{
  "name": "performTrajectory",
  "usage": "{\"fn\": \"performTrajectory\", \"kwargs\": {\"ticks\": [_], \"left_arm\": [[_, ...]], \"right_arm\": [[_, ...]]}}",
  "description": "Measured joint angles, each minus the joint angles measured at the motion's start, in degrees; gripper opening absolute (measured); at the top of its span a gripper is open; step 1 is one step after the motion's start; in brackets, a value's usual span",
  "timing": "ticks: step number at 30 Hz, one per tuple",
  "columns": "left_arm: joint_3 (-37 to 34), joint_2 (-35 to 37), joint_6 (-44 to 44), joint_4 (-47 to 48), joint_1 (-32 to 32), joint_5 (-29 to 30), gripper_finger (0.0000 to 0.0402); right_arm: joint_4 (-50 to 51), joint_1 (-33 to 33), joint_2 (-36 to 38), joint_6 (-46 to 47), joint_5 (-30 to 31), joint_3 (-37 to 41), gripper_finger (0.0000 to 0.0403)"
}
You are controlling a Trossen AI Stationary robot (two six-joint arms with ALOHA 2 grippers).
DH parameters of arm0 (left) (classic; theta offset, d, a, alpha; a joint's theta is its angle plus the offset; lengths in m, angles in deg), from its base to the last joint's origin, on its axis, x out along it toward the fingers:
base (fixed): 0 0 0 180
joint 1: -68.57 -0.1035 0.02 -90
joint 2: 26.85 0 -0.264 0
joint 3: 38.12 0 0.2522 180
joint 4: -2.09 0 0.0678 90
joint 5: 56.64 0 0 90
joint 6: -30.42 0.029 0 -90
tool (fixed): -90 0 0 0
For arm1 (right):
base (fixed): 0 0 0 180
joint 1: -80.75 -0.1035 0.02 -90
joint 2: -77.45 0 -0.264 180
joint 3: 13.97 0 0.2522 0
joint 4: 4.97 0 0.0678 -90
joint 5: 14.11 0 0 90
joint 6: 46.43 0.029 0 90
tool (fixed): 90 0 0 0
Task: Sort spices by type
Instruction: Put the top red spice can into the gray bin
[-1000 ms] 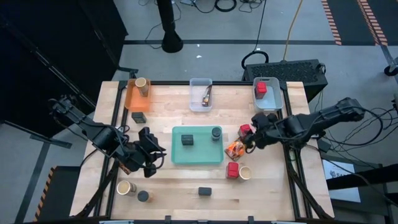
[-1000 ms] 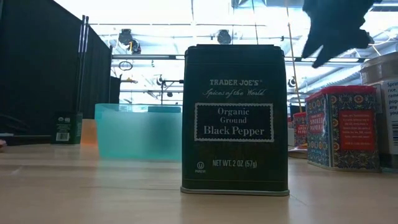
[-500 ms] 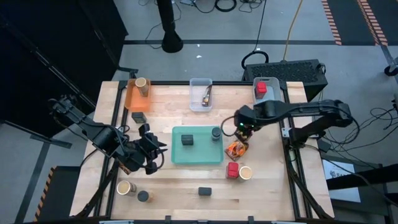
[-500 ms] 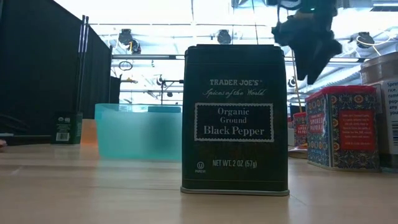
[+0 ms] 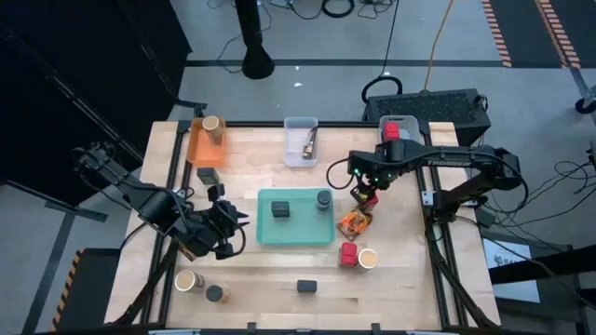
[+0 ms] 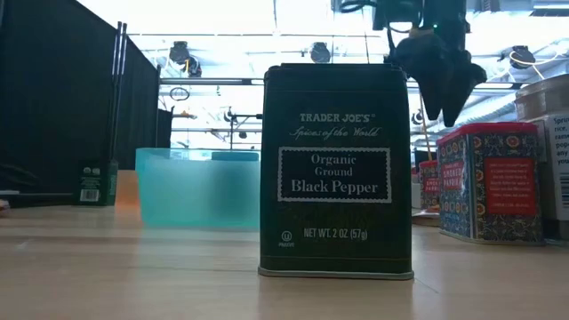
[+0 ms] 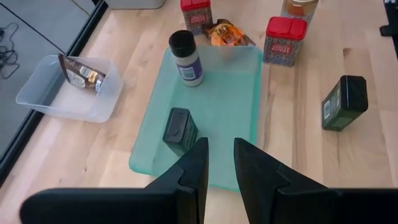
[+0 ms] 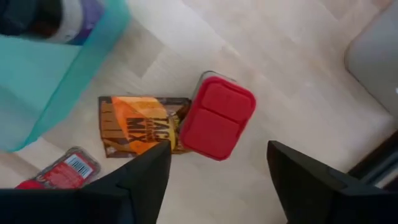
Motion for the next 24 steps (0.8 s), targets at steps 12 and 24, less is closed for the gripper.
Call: {"fn": "performTrajectory", "kwargs": {"ticks": [12,24], "left_arm": [[0.0,0.0,0.0,-0.1,0.0,0.0,0.0079],[0.0,0.0,-0.1,-0.1,0.0,0.0,0.0079]], "right_arm": [[-0.5,0.8,-0.1,2.7,-0.8,1.7,0.0333],[-7.9,1.8,-0.1,2.4,-2.0,8.5,0.0332]]}}
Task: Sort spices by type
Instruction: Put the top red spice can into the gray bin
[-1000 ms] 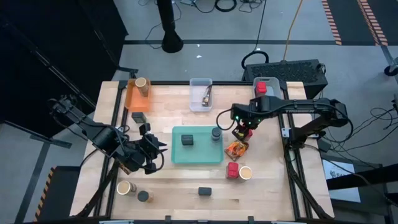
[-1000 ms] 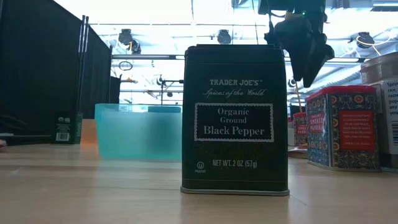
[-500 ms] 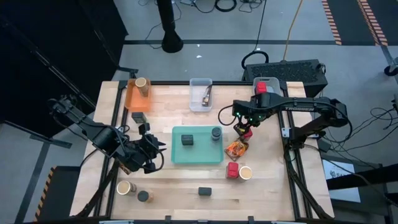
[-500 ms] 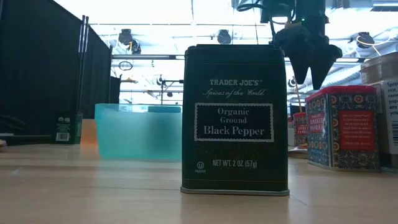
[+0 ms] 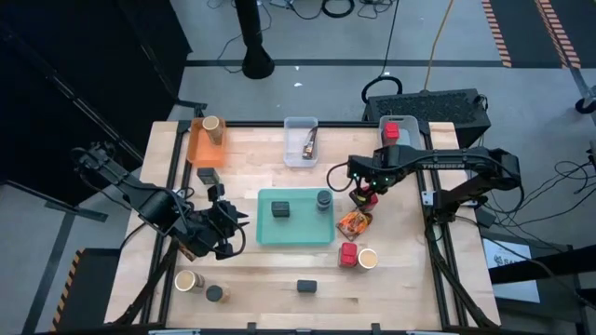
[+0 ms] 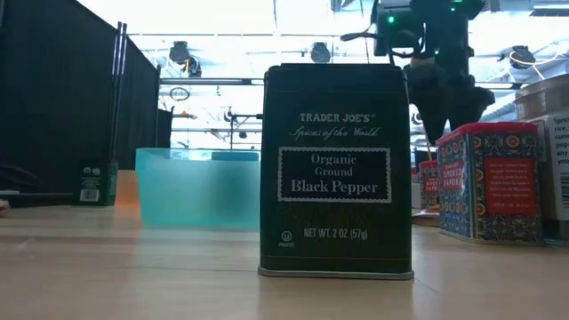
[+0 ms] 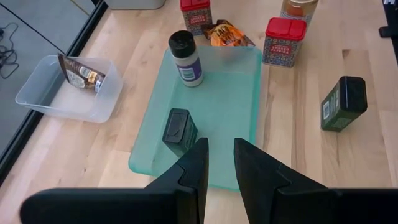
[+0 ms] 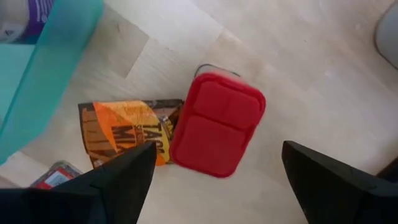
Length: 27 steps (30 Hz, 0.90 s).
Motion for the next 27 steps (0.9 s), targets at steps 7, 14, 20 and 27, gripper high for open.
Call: {"fn": "performTrajectory", "kwargs": {"ticks": [7,14,20,27], "left_arm": [[0.0,0.0,0.0,0.0,0.0,0.0,0.0079],[0.0,0.0,0.0,0.0,0.0,0.2,0.0079],[0.0,0.0,0.0,0.0,0.0,0.7,0.0079],[0.0,0.0,0.1,0.0,0.0,0.8,0.0079]], "right_arm": [[-4.8,1.2,0.0,-0.7,0.0,3.4,0.0332],[-11.4,1.2,0.0,0.1,-2.1,7.9,0.0332],[-15.5,1.2,-1.6,0.8,-2.7,10.7,0.0323],[-15.9,1.2,-3.8,1.0,-2.3,10.7,0.0244]]}}
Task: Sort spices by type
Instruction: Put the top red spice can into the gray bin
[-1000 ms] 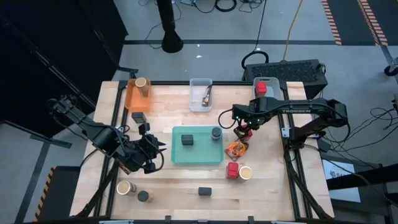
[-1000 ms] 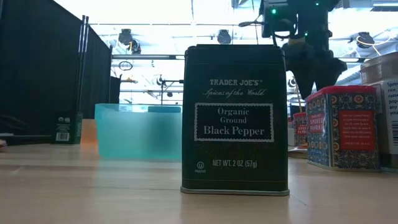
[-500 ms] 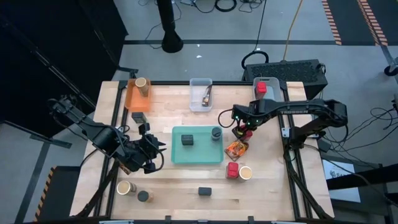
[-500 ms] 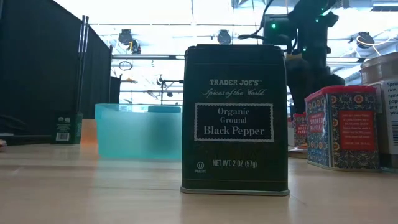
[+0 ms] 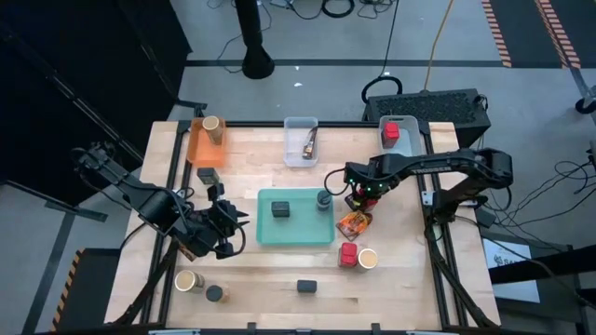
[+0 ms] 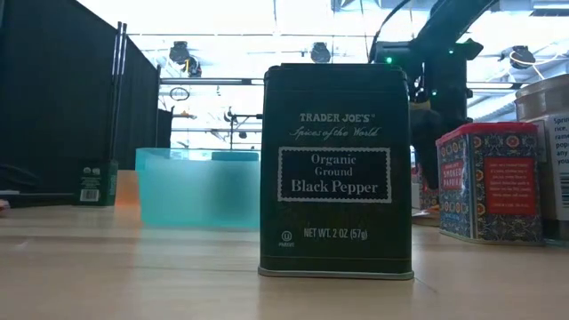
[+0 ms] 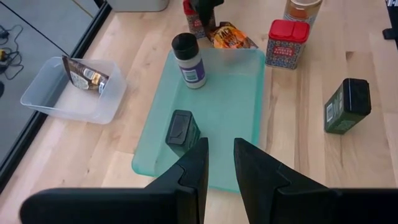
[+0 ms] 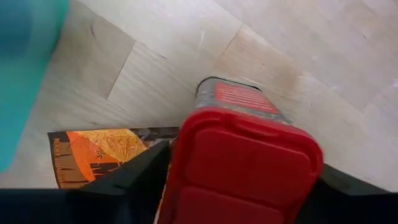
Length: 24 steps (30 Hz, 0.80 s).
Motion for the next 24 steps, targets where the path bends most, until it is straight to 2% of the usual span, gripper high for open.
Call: {"fn": "performTrajectory", "kwargs": {"ticks": [3,4,10,18,24], "left_arm": [[0.0,0.0,0.0,0.0,0.0,0.1,0.0079],[0.0,0.0,0.0,0.0,0.0,0.1,0.0079],[0.0,0.0,0.0,0.0,0.0,0.1,0.0079],[0.0,0.0,0.0,0.0,0.0,0.7,0.0079],[0.0,0.0,0.0,0.0,0.0,0.9,0.0079]], "right_arm": [[0.2,0.0,0.0,0.7,-0.2,0.0,0.0193],[0.2,0.0,0.0,0.8,-0.3,0.0,0.0187],[5.3,0.4,1.5,1.1,-0.7,-2.6,0.0187],[17.5,4.2,4.7,-2.2,2.9,-17.4,0.0187],[24.7,11.9,4.9,-8.7,4.3,-27.9,0.0187]]}}
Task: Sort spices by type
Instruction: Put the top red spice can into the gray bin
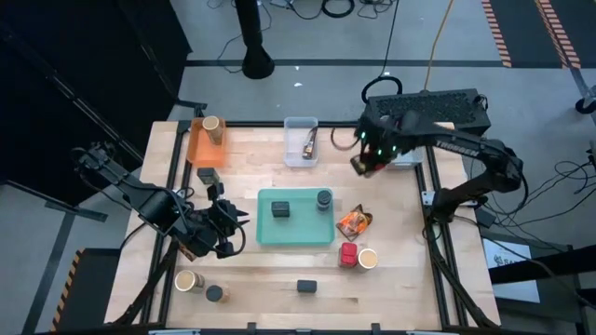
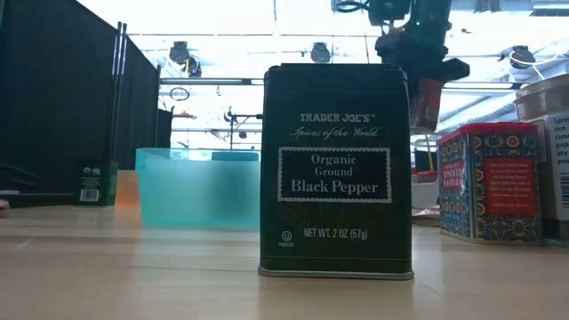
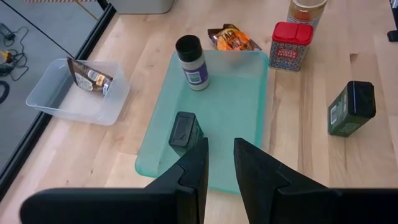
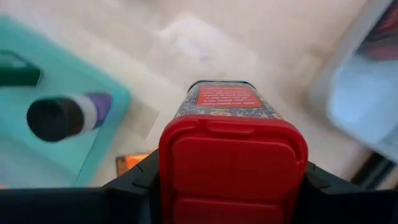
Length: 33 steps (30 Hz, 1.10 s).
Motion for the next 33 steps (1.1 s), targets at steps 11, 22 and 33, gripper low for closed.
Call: {"fn": "performTrajectory", "kwargs": {"ticks": [11,22,33], "left_arm": [[0.0,0.0,0.0,0.0,0.0,0.7,0.0079],[0.0,0.0,0.0,0.0,0.0,0.7,0.0079],[0.0,0.0,-0.1,0.0,0.0,0.9,0.0079]], "right_arm": [[1.9,22.2,0.0,-9.1,2.7,-1.3,0.0187],[2.6,31.8,-1.3,-8.4,12.5,-0.9,0.0187],[2.0,33.1,-4.4,-10.9,7.6,-0.6,0.0187]]}}
